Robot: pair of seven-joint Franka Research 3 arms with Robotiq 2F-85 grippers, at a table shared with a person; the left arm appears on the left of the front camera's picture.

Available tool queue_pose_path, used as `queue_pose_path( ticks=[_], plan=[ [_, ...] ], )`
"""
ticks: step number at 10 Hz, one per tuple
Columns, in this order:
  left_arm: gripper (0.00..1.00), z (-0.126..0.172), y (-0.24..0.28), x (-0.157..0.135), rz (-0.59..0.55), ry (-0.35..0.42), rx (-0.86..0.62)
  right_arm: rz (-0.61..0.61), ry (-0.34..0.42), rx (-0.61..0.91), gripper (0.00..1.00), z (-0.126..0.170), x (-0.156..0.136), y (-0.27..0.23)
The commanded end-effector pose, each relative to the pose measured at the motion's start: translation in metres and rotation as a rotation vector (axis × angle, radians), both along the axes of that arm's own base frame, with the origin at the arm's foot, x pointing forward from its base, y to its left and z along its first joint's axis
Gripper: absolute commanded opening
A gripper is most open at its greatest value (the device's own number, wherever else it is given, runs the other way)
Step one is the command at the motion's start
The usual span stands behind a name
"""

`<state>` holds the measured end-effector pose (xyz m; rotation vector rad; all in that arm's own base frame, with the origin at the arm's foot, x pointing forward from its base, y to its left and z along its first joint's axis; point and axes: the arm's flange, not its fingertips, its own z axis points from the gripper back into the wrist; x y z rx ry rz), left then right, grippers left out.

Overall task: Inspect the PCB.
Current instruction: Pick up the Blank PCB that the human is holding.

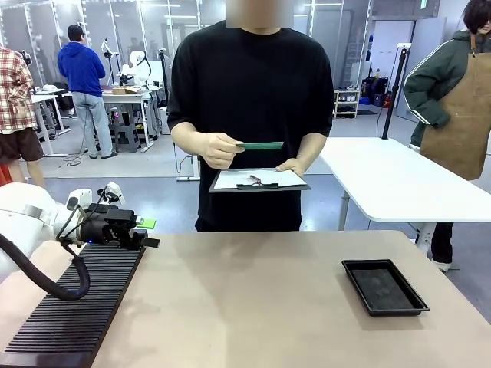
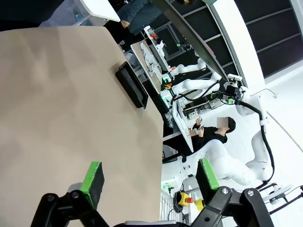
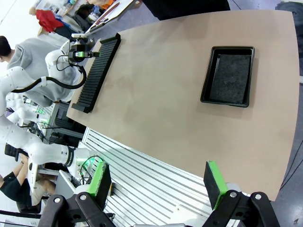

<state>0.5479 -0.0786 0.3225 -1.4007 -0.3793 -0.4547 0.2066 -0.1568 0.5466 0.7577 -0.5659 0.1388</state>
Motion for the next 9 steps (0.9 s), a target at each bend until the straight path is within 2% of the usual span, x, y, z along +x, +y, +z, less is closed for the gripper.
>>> queue_pose_path(
  ticks=[1,2,3,4,7,9],
  plan=[
    [1.0,0.001,-0.002,0.004,0.004,0.005,-0.006,0.008,-0.011,0.009,1.0,0.0,-0.001,0.0],
    [1.0,0.0,0.0,0.0,0.0,0.0,0.0,0.008,-0.011,0.009,1.0,0.0,-0.001,0.0],
    [1.0,0.03,0.003,0.001,0.031,0.049,0.035,0.008,-0.011,0.009,1.0,0.0,-0.001,0.0],
    [1.0,0.067,0.012,-0.01,0.067,0.046,0.085,0.008,-0.011,0.009,1.0,0.0,-0.001,0.0],
    [1.0,0.138,0.059,-0.071,0.111,0.15,0.11,0.008,-0.011,0.009,1.0,0.0,-0.001,0.0],
    [1.0,0.172,0.094,-0.114,0.07,0.09,0.261,0.008,-0.011,0.009,1.0,0.0,-0.001,0.0]
  ],
)
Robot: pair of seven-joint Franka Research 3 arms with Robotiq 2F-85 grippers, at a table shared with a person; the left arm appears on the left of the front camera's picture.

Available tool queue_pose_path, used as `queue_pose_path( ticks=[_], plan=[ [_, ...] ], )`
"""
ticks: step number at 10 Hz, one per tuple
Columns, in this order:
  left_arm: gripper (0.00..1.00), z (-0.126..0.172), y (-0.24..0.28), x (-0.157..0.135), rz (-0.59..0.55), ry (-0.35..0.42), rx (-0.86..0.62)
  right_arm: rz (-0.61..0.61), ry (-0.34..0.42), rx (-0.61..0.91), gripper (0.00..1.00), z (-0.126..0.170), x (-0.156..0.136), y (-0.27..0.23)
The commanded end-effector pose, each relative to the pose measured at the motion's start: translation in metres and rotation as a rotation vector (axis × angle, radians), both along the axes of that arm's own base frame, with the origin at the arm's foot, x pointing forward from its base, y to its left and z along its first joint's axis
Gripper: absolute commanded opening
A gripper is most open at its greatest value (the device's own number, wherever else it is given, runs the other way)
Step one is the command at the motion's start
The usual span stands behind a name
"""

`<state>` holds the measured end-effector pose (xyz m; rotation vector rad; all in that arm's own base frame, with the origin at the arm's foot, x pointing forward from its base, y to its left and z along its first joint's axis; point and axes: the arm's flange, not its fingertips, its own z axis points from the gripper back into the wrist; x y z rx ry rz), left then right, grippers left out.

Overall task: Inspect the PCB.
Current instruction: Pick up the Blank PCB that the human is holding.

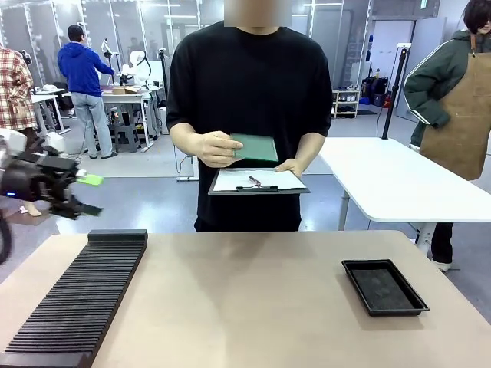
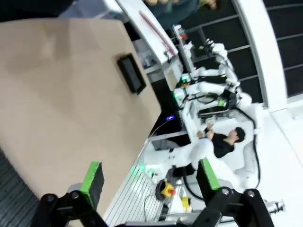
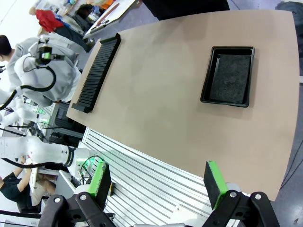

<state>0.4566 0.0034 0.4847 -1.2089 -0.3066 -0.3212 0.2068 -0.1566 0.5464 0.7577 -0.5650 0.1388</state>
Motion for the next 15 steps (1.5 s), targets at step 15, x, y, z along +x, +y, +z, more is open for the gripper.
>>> queue_pose_path(
  ticks=[15],
  plan=[
    [1.0,0.059,0.146,-0.208,0.29,-0.086,0.258,0.008,-0.011,0.009,1.0,0.0,-0.001,0.0]
  ],
)
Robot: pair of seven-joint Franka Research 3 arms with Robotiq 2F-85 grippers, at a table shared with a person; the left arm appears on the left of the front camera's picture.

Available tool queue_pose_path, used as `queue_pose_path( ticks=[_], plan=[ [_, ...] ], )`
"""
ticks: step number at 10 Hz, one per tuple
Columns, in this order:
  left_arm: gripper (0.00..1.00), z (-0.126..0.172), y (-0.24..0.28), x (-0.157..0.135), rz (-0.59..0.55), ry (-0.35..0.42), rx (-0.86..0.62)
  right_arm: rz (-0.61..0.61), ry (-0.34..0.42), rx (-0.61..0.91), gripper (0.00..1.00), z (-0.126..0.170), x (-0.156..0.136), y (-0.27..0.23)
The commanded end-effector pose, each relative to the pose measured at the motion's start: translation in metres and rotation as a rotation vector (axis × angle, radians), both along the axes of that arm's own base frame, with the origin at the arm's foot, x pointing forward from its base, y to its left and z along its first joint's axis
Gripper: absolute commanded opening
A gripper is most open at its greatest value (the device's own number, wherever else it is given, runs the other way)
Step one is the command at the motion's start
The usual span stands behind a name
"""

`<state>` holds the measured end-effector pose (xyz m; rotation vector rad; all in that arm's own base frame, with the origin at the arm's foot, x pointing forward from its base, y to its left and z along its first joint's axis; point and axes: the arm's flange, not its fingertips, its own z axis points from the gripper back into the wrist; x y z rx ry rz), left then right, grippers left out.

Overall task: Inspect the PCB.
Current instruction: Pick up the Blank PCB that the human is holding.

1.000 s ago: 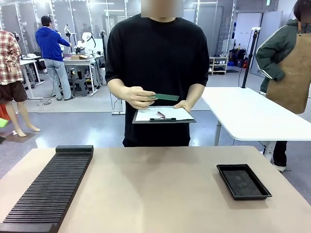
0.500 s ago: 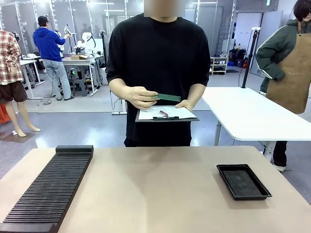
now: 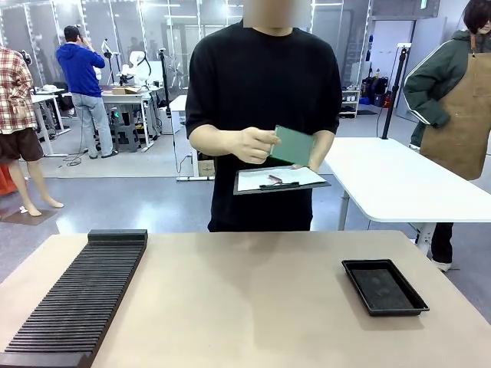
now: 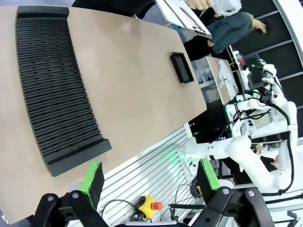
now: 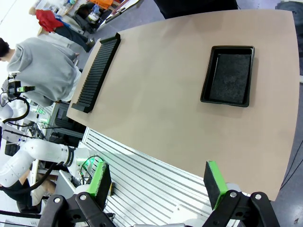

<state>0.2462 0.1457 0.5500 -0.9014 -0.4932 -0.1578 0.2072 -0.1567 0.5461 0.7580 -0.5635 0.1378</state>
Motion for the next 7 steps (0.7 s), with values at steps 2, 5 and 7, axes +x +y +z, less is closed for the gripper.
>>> queue_pose_path(
  ticks=[2,5,7],
  plan=[
    [1.0,-0.011,0.011,0.012,0.017,-0.002,-0.03,0.008,-0.013,0.008,1.0,0.001,-0.001,0.0],
    [1.0,-0.003,0.001,0.001,0.003,0.008,-0.004,0.008,-0.013,0.008,1.0,0.001,-0.001,0.0],
    [1.0,-0.003,0.001,0.001,0.003,0.008,-0.004,0.008,-0.013,0.008,1.0,0.001,-0.001,0.0]
  ],
)
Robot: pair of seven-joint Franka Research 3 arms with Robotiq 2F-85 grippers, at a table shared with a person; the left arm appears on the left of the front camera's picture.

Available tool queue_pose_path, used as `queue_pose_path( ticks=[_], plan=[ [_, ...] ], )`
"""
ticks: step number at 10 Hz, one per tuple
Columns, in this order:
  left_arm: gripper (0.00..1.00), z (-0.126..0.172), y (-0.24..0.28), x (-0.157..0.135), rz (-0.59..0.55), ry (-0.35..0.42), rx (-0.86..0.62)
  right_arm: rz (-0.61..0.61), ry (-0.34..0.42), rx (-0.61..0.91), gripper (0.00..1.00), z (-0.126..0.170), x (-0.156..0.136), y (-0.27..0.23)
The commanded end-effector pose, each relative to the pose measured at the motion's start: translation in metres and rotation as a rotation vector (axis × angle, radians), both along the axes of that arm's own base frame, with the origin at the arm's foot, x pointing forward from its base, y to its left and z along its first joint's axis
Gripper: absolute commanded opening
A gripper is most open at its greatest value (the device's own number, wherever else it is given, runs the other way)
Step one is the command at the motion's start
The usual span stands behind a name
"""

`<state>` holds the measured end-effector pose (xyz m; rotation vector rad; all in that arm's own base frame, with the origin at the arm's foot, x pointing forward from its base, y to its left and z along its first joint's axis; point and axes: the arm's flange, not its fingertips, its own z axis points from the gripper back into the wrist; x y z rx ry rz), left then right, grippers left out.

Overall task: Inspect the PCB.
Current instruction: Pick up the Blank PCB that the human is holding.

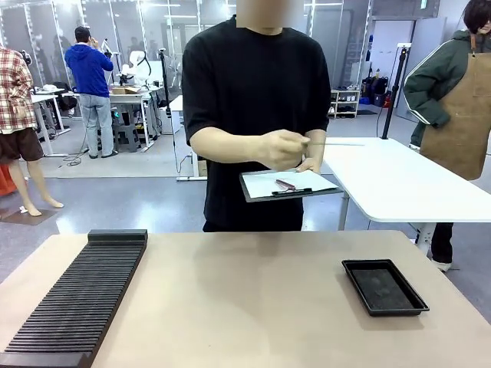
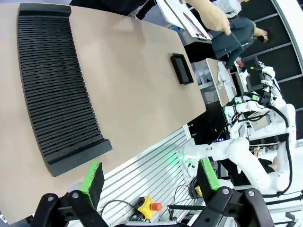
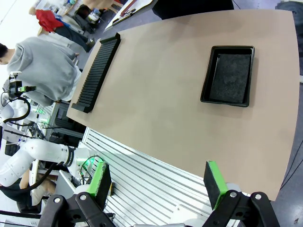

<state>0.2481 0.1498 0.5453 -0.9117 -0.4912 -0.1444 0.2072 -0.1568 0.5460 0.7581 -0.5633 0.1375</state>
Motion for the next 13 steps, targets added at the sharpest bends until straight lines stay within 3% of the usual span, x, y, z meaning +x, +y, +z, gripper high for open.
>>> queue_pose_path(
  ticks=[1,9,10,13],
  plan=[
    [1.0,0.001,-0.003,0.0,-0.005,0.0,0.008,0.009,-0.013,0.008,1.0,0.001,-0.001,0.0],
    [1.0,0.001,-0.003,0.0,-0.005,0.0,0.008,0.0,0.0,0.0,1.0,0.0,0.0,0.0],
    [1.0,0.001,-0.003,0.0,-0.005,0.0,0.008,0.042,0.076,0.077,1.0,0.013,0.005,0.001],
    [1.0,0.001,-0.003,0.0,-0.005,0.0,0.008,-0.072,0.268,0.274,1.0,0.021,0.05,0.032]
  ],
)
